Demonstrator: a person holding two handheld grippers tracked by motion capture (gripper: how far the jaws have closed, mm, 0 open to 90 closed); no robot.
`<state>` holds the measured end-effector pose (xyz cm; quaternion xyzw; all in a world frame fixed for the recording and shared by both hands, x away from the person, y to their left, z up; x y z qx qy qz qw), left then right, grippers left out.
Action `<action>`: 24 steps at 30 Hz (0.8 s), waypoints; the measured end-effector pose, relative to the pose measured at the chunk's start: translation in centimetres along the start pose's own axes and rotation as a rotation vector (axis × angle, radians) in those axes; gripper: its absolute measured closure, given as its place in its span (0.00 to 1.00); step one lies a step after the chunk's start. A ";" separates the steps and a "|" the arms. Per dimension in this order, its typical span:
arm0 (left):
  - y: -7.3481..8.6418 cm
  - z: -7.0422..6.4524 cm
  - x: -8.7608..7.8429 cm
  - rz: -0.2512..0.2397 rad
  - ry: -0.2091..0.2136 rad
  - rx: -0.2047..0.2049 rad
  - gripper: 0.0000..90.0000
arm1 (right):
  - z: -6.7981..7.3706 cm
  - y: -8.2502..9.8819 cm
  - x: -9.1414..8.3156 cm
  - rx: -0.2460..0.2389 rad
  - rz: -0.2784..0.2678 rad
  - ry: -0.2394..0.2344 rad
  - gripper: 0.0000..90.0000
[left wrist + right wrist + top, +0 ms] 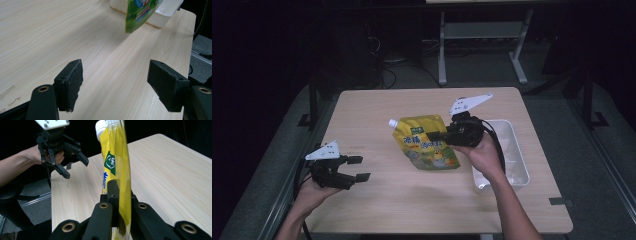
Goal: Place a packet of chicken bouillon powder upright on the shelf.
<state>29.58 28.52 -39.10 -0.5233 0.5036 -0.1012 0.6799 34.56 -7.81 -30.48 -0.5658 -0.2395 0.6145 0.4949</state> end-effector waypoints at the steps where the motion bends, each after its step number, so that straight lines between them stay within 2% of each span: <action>1: 0.1 -0.1 0.0 -0.002 -0.001 -0.002 0.31 | 0.0 -0.1 -0.2 -0.003 -0.004 0.003 0.99; 11: 0.9 -0.5 0.7 0.003 -0.006 0.004 0.29 | -0.1 -0.5 -2.4 0.000 -0.015 0.039 0.99; 18: 1.4 -0.4 0.9 0.011 -0.015 0.010 0.28 | -0.3 -0.4 -3.7 0.004 -0.022 0.058 0.99; 24: 1.8 -0.3 1.0 0.000 -0.026 0.001 0.25 | -0.5 -0.4 -4.8 0.009 -0.031 0.073 0.99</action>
Point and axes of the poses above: each handheld gripper's, and its own axes: x roughly forward along the jaws, y roughly out of its underside, z roughly to its left, the point moved 2 cm from there along x, roughly forward along the jaws, and after that the axes turned 8 degrees about -y, right-handed, at the moved point
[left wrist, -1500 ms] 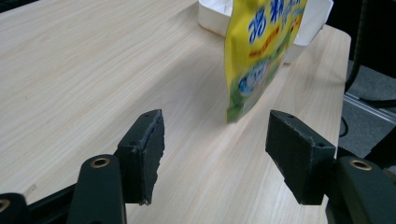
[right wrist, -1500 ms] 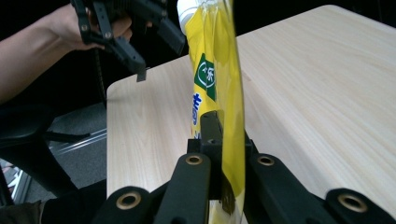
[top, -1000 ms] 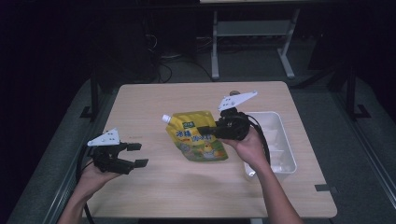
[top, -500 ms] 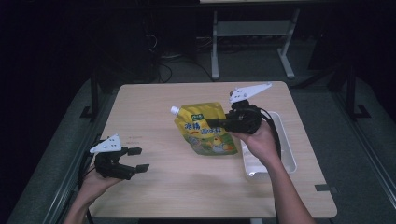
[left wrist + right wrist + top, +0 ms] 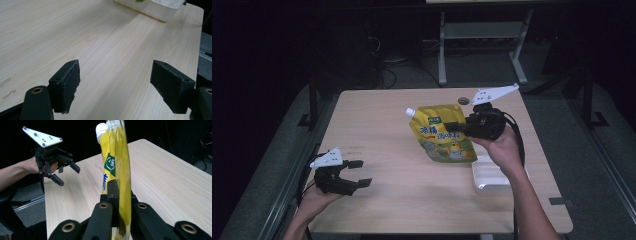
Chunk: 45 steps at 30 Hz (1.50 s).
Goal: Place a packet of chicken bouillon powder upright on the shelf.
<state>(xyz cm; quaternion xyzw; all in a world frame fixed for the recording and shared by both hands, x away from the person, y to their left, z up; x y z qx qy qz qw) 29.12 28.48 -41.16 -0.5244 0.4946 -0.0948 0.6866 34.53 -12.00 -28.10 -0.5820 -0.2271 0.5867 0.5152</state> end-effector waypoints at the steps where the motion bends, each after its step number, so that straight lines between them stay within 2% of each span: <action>1: 0.1 0.0 0.1 -0.001 0.000 -0.006 0.25 | 0.0 0.0 -0.1 -0.001 -0.002 0.002 0.99; 15: 0.4 0.3 0.2 -0.003 -0.006 -0.021 0.24 | -0.5 0.5 -2.3 0.010 -0.021 0.030 0.98; 28: 0.6 0.3 0.3 -0.010 -0.010 -0.008 0.24 | -1.0 1.5 -5.4 0.030 -0.036 0.090 0.98; 34: 0.5 0.2 0.3 -0.014 -0.009 -0.009 0.24 | -1.3 2.8 -7.3 0.047 -0.047 0.119 0.98; 45: 0.6 0.2 0.4 -0.017 -0.009 -0.006 0.24 | -1.6 4.7 -9.0 0.068 -0.063 0.144 0.98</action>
Point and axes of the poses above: each handheld gripper's, and its own axes: x roughly forward along the jaws, y roughly out of its underside, z roughly to its left, the point moved 2 cm from there along x, roughly forward along the jaws, and after that the axes turned 8 degrees about -y, right-handed, at the moved point
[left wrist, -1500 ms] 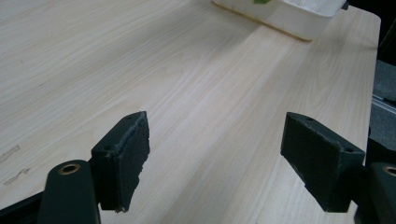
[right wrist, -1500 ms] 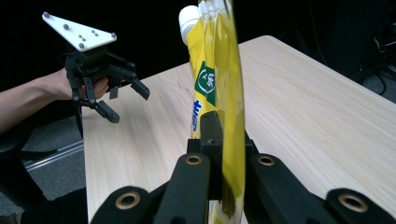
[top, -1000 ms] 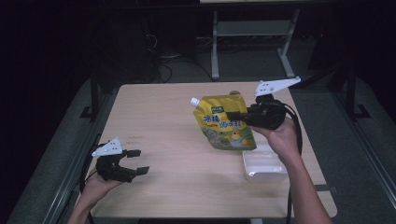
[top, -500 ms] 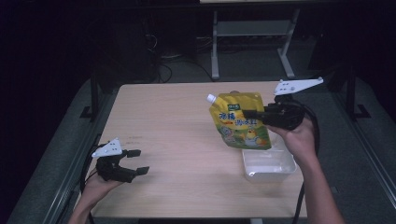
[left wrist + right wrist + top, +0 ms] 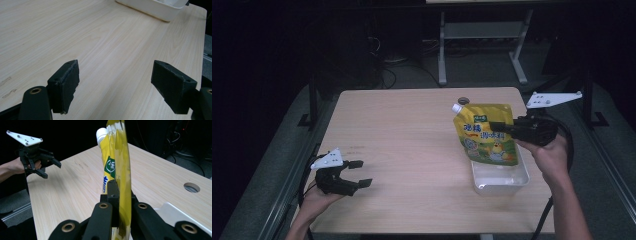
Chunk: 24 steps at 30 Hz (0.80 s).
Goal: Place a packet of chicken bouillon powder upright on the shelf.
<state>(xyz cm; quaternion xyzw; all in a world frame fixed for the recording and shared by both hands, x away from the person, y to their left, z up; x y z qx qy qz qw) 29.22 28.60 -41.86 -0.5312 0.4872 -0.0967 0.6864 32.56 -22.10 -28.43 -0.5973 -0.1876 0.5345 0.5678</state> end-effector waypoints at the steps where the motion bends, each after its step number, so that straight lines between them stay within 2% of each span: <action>1: 0.0 0.0 0.0 0.000 0.000 0.000 0.24 | 0.0 0.0 0.0 0.000 0.000 0.000 0.98; 14: 0.0 0.0 0.0 0.000 0.002 0.000 0.24 | -0.5 2.4 -1.3 0.030 -0.013 0.009 0.98; 24: 0.0 0.0 0.1 -0.002 0.004 0.002 0.24 | -0.8 3.7 -1.3 0.047 -0.023 0.011 0.98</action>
Point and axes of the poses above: each handheld gripper's, and its own axes: x roughly forward along the jaws, y roughly out of its underside, z roughly to its left, the point moved 2 cm from there along x, roughly forward along the jaws, and after that the axes turned 8 degrees about -y, right-handed, at the moved point
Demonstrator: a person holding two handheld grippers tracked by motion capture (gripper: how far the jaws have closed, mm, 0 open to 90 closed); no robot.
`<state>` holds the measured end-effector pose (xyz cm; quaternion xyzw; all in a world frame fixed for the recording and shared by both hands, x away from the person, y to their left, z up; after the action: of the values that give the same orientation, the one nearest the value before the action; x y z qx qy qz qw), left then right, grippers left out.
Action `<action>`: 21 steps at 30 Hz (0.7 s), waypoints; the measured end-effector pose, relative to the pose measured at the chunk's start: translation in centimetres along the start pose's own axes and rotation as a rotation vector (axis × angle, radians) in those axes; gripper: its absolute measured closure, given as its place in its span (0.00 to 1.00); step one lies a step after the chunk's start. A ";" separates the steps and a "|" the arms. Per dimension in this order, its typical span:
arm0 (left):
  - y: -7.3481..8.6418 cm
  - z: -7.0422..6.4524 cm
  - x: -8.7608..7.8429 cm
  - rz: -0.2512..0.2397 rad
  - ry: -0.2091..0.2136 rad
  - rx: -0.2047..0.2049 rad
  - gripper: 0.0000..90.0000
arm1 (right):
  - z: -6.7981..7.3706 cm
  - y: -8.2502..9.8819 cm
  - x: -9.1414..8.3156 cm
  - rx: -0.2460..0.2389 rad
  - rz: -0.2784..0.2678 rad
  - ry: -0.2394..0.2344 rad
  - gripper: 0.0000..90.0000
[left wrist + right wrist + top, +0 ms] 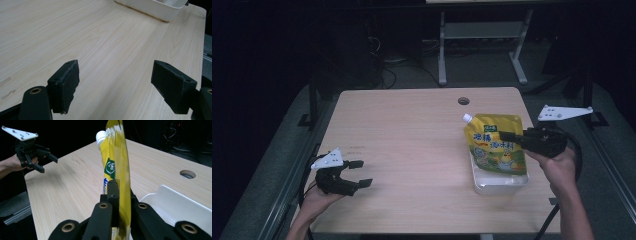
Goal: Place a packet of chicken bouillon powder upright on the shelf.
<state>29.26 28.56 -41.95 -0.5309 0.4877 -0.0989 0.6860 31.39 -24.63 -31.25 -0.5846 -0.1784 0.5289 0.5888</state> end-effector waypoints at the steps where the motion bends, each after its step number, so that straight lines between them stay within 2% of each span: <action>1: 0.0 0.0 0.0 0.000 0.000 0.000 0.24 | 0.0 0.1 0.0 0.000 0.000 -0.001 0.98; 21: 0.1 0.2 0.0 0.004 0.000 -0.001 0.24 | -0.7 2.0 1.1 0.035 0.001 -0.003 0.98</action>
<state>29.36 28.68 -42.05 -0.5302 0.4887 -0.0972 0.6860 31.59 -24.54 -33.59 -0.5737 -0.1697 0.5331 0.5982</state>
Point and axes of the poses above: each handheld gripper's, and its own axes: x roughly forward along the jaws, y roughly out of its underside, z roughly to its left, the point moved 2 cm from there along x, roughly forward along the jaws, and after that the axes turned 8 degrees about -y, right-handed, at the moved point
